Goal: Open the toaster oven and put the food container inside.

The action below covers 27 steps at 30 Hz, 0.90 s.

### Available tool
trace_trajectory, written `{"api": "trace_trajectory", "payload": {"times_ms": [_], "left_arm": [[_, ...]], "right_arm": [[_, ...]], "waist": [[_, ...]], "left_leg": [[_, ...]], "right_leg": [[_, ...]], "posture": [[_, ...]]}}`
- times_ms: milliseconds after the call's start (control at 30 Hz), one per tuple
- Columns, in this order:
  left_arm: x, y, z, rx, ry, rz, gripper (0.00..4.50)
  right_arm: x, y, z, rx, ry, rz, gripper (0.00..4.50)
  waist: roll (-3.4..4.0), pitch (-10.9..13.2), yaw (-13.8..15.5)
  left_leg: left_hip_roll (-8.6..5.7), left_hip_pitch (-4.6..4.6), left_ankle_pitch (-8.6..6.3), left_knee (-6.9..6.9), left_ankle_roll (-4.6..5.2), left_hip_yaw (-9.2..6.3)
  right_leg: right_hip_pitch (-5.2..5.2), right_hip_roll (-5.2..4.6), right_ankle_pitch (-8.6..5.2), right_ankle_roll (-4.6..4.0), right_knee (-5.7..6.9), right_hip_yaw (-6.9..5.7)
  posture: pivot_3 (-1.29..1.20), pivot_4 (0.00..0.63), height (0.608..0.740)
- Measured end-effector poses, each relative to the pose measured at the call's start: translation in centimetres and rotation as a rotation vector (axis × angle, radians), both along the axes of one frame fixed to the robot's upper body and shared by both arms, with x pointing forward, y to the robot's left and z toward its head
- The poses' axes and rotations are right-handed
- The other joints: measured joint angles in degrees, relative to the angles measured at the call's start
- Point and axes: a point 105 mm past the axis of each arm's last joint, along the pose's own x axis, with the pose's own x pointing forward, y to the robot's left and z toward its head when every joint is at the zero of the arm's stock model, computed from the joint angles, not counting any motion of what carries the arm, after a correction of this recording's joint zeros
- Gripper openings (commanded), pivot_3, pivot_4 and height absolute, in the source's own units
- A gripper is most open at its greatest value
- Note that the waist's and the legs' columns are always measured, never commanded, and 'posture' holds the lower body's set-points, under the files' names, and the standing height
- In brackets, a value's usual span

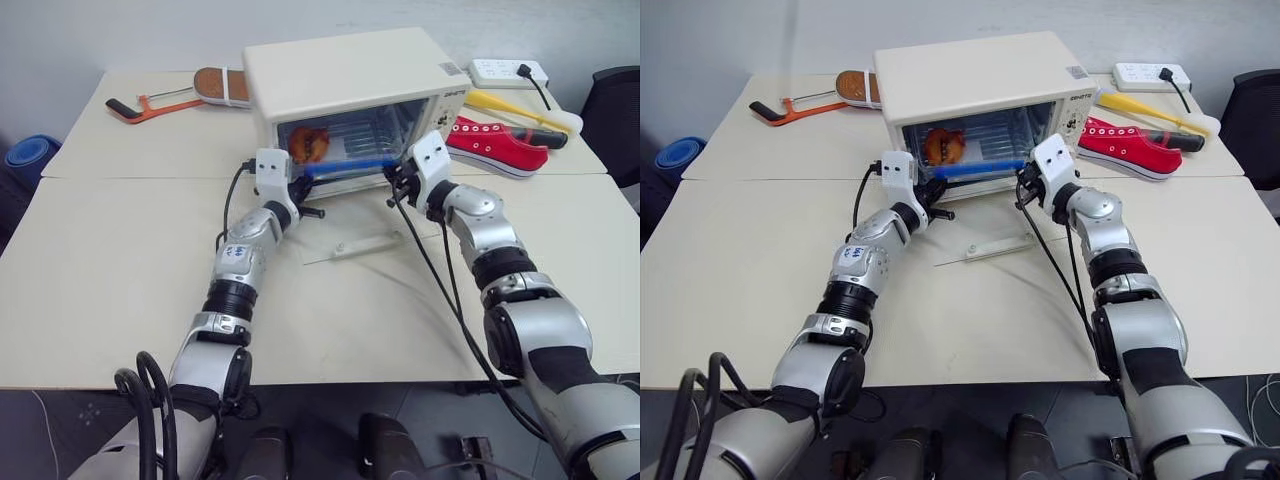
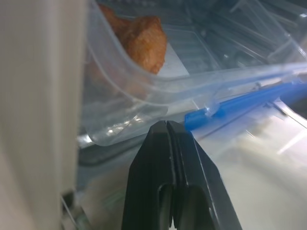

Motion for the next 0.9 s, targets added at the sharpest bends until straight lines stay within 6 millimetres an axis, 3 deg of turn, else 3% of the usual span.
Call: {"api": "trace_trajectory", "payload": {"times_ms": [200, 367, 567, 633, 800, 900], "left_arm": [[-2.0, 0.4, -0.9, 0.080, 0.012, -0.136, 0.03], [-4.3, 3.4, -1.6, 0.140, 0.060, -0.165, 0.03], [-7.3, 5.9, -1.3, 0.203, 0.073, -0.271, 0.03], [-8.7, 7.1, -0.6, 0.223, 0.053, -0.332, 0.41], [-13.4, 11.0, 1.0, 0.321, -0.080, -0.517, 1.76], [-15.5, 12.2, 0.9, 0.334, -0.083, -0.620, 2.57]], "right_arm": [[-0.6, -0.6, -1.4, -0.009, 0.075, 0.053, 0.00], [-2.6, -2.9, -3.3, -0.017, 0.132, 0.099, 0.00], [-4.9, -5.3, -2.0, -0.038, 0.094, 0.128, 0.00], [-5.5, -6.5, -1.6, -0.063, 0.094, 0.125, 0.00], [-6.6, -12.5, -2.0, -0.129, 0.152, 0.020, 0.00], [-6.7, -13.3, -3.6, -0.140, 0.200, 0.032, 0.00]], "waist": [[0.00, 0.00, -0.42], [0.01, 0.00, -0.59], [0.01, 0.00, -0.44], [0.01, 0.00, -0.33], [0.03, 0.00, -0.03], [0.03, 0.00, -0.02]], "left_leg": [[0.01, -0.01, 0.00, -0.02, 0.00, -0.03], [0.01, 0.00, 0.00, 0.03, 0.00, -0.05], [0.01, 0.00, 0.00, 0.05, 0.00, -0.04], [0.01, 0.01, 0.00, 0.04, 0.00, -0.02], [0.04, 0.04, 0.00, 0.02, 0.00, 0.08], [0.06, 0.17, 0.00, 0.02, 0.00, 0.13]], "right_leg": [[-0.01, 0.01, 0.00, 0.00, 0.01, 0.00], [-0.01, 0.01, 0.00, 0.00, 0.05, 0.02], [0.00, 0.00, 0.00, 0.00, 0.05, 0.03], [0.00, 0.00, 0.00, 0.00, 0.02, 0.04], [0.03, 0.01, -0.01, -0.02, -0.06, 0.06], [0.13, 0.02, -0.01, -0.02, -0.06, 0.08]], "posture": [[0.00, 0.150, 0.740], [0.00, 0.150, 0.740], [0.00, 0.150, 0.740], [0.00, 0.150, 0.740], [0.00, 0.150, 0.740], [0.00, 0.150, 0.740]]}}
